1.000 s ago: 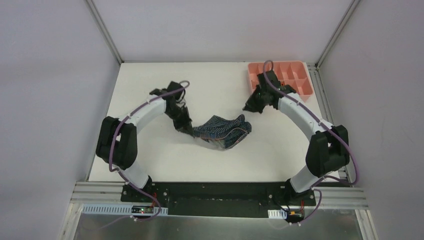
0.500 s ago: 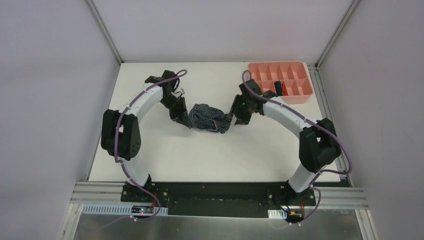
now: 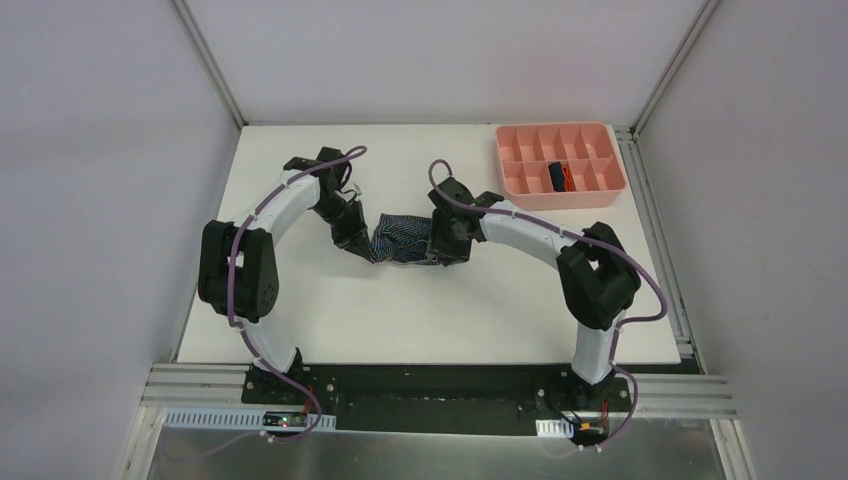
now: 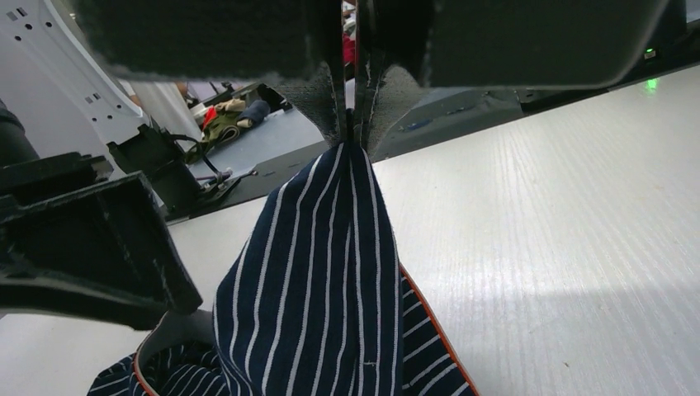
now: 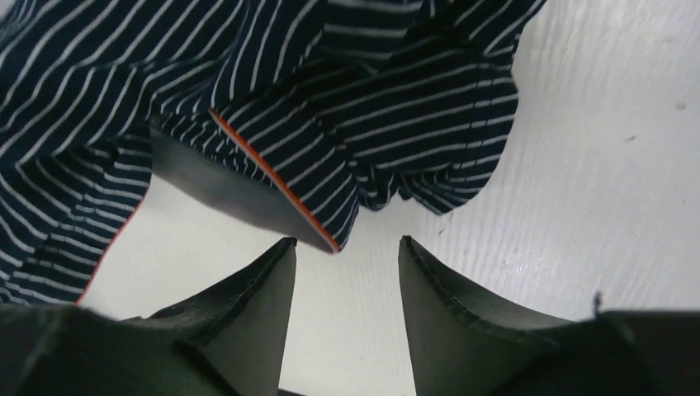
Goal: Roll the underwear
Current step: Flatten out the underwear at the center of the board.
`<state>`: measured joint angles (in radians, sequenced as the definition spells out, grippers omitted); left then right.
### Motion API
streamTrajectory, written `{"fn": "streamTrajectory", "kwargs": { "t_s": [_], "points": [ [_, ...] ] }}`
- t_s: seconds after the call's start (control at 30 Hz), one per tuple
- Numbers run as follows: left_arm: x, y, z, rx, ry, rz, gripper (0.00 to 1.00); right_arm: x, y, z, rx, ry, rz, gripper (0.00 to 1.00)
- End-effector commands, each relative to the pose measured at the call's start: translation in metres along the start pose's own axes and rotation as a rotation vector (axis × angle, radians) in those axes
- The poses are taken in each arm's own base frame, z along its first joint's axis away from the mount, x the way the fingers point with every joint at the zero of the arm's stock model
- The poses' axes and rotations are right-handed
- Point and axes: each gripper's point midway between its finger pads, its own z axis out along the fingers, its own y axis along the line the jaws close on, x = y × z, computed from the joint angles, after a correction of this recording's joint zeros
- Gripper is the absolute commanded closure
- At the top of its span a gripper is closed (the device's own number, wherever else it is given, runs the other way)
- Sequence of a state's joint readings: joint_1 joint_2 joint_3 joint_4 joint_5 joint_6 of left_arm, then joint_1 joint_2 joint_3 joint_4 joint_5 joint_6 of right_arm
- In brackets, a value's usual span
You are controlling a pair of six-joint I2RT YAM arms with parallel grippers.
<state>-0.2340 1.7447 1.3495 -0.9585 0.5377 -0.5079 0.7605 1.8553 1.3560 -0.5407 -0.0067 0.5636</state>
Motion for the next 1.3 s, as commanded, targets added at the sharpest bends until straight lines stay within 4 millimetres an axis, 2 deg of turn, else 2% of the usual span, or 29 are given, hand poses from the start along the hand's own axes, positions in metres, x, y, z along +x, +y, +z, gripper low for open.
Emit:
{"fn": "streamTrajectory", "kwargs": {
  "t_s": [0.0,0.17,0.27,0.33,0.37,0.43,0.53,0.6,0.67,0.77,0.83,0.9,0.93,1.0,1.07,1.1,1.17,1.27],
  "points": [
    [-0.002,-0.007,-0.016,0.021,-0.038,0.037,1.0,-0.023,-0.005,0.001,0.074,-0.062,-0.017,0.5],
    [0.0,-0.004,-0.015,0.018,-0.032,0.033,1.0,-0.023,-0.003,0.007,0.07,-0.064,0.004,0.55],
    [0.001,-0.003,-0.014,0.018,-0.03,0.032,1.0,-0.02,-0.004,0.014,0.078,-0.043,0.019,0.71],
    [0.001,-0.001,-0.015,0.018,-0.031,0.028,1.0,-0.018,-0.005,0.017,0.085,-0.029,0.022,0.93],
    [0.001,-0.001,-0.015,0.019,-0.03,0.022,1.0,-0.018,-0.006,0.016,0.091,-0.03,0.023,1.0],
    [-0.001,0.001,-0.015,0.027,-0.033,0.012,1.0,-0.027,-0.008,0.008,0.095,-0.062,0.018,1.0],
    [-0.016,0.0,-0.02,0.059,-0.05,-0.008,1.0,-0.062,-0.009,-0.015,0.075,-0.134,0.013,1.0],
    [-0.037,-0.006,-0.031,0.104,-0.079,-0.024,1.0,-0.108,0.0,-0.043,0.035,-0.198,-0.002,1.0],
    [-0.071,-0.028,-0.06,0.194,-0.149,-0.02,1.0,-0.152,0.015,-0.074,-0.013,-0.248,-0.009,1.0],
    [-0.114,-0.064,-0.12,0.307,-0.277,0.014,1.0,-0.215,0.036,-0.133,-0.076,-0.381,-0.016,1.0],
    [-0.128,-0.086,-0.16,0.36,-0.364,0.059,1.0,-0.241,0.044,-0.17,-0.128,-0.466,-0.004,1.0],
    [-0.132,-0.095,-0.188,0.405,-0.44,0.059,1.0,-0.252,0.044,-0.198,-0.166,-0.528,0.015,1.0],
    [-0.133,-0.093,-0.198,0.418,-0.466,0.048,1.0,-0.251,0.043,-0.206,-0.177,-0.541,0.017,1.0],
    [-0.125,-0.088,-0.203,0.426,-0.466,0.042,1.0,-0.245,0.039,-0.213,-0.2,-0.572,0.018,1.0],
    [-0.111,-0.079,-0.193,0.412,-0.439,0.031,1.0,-0.225,0.029,-0.208,-0.209,-0.56,0.017,1.0],
    [-0.1,-0.074,-0.19,0.411,-0.427,0.027,1.0,-0.205,0.017,-0.197,-0.192,-0.523,0.018,1.0],
    [-0.079,-0.059,-0.167,0.403,-0.368,-0.003,1.0,-0.173,0.002,-0.176,-0.172,-0.468,0.011,1.0],
    [-0.04,-0.026,-0.113,0.358,-0.266,-0.06,1.0,-0.107,-0.023,-0.131,-0.123,-0.352,-0.008,1.0]
  ]
}}
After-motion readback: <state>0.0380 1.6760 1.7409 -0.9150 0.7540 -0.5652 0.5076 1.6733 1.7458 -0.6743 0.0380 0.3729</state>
